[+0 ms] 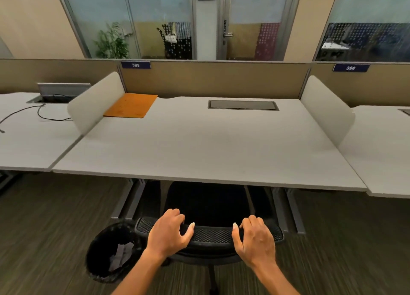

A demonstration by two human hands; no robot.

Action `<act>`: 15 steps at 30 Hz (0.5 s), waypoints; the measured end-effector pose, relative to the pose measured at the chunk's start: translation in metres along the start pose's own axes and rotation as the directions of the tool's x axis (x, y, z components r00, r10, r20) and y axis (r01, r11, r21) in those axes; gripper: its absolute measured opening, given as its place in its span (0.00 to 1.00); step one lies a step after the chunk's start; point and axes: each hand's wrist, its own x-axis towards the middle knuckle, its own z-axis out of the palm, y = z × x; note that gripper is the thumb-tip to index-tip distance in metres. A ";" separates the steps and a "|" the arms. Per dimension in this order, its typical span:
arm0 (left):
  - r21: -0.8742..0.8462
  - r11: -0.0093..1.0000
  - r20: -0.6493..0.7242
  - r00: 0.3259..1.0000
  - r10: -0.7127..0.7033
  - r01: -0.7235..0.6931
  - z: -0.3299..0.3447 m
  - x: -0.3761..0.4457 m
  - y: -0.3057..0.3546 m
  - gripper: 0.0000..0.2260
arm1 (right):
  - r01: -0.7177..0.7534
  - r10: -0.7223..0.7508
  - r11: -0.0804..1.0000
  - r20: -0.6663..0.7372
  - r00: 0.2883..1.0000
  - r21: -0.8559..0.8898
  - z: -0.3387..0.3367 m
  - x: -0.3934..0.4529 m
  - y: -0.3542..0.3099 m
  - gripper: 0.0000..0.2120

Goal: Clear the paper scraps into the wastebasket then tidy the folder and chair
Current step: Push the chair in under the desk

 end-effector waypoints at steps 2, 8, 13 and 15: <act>0.000 1.000 -0.002 1.000 -0.002 0.002 0.002 0.017 -0.009 0.19 | 0.005 -0.005 1.000 0.005 1.000 0.005 0.007 0.019 -0.003 0.15; -0.018 1.000 -0.016 1.000 -0.012 0.011 0.008 0.059 -0.032 0.19 | -0.001 0.001 1.000 0.004 1.000 0.014 0.022 0.063 -0.011 0.15; -0.021 1.000 -0.011 1.000 0.007 -0.007 0.009 0.082 -0.047 0.19 | -0.009 0.009 1.000 0.015 1.000 0.005 0.031 0.087 -0.018 0.15; -0.017 1.000 -0.005 1.000 0.016 -0.016 0.008 0.089 -0.051 0.19 | -0.019 0.019 1.000 0.017 1.000 0.005 0.033 0.094 -0.022 0.15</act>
